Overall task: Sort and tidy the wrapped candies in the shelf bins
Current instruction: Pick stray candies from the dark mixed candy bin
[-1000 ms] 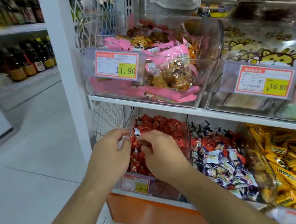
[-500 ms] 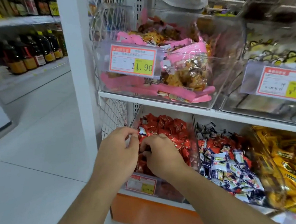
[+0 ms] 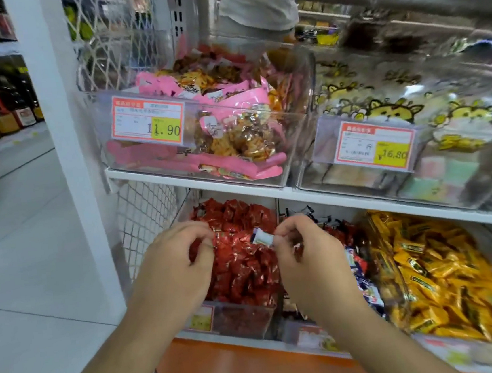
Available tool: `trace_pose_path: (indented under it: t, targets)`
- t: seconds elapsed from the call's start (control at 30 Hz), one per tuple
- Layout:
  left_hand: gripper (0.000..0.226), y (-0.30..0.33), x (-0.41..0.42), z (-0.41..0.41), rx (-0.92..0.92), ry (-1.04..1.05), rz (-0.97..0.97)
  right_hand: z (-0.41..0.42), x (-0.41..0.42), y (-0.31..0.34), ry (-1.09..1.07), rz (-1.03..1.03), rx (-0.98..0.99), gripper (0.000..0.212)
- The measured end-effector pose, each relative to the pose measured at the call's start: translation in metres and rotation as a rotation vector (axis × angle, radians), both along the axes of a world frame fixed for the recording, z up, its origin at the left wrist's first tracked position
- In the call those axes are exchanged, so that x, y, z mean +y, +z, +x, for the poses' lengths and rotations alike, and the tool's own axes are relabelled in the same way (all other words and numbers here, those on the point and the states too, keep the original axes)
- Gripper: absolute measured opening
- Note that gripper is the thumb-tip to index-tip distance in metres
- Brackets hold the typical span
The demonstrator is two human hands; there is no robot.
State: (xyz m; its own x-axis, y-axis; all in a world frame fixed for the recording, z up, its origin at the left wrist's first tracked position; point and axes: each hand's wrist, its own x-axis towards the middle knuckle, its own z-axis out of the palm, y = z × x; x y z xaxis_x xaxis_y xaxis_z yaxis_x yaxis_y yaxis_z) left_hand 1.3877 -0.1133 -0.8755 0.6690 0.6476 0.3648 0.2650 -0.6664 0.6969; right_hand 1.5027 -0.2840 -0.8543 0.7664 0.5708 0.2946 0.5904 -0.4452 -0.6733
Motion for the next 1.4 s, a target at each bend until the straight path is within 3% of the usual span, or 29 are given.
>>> trace_pose_path:
  t: [0.13,0.2,0.27,0.53,0.87,1.07,1.2,1.4]
  targets:
    - [0.019,0.002,-0.014,0.005,0.018,-0.026,-0.012,0.035,-0.039,-0.009,-0.195,-0.069,-0.015,0.007]
    - [0.020,0.004,-0.018,0.007,0.025,-0.022,-0.016,0.042,-0.049,-0.014,-0.229,-0.169,-0.029,0.030]
    - [0.021,0.005,-0.019,0.008,0.029,0.001,-0.032,0.040,-0.054,-0.015,-0.198,-0.198,-0.029,0.035]
    - [0.036,0.013,-0.008,-0.003,0.048,0.132,-0.066,0.016,-0.041,-0.016,0.019,-0.133,-0.106,0.024]
    - [0.045,-0.003,0.020,-0.011,0.075,0.092,-0.065,0.002,0.080,-0.008,0.191,-0.177,-0.095,0.030]
    - [0.043,-0.009,0.028,-0.010,0.031,0.068,-0.096,0.028,0.161,-0.041,0.214,-0.360,-0.105,0.031]
    - [0.041,-0.013,0.032,-0.010,0.019,0.055,-0.111,0.033,0.171,-0.056,0.178,-0.412,-0.128,0.034]
    - [0.043,-0.012,0.033,-0.011,0.032,0.055,-0.133,0.027,0.160,-0.057,0.108,-0.262,-0.090,0.023]
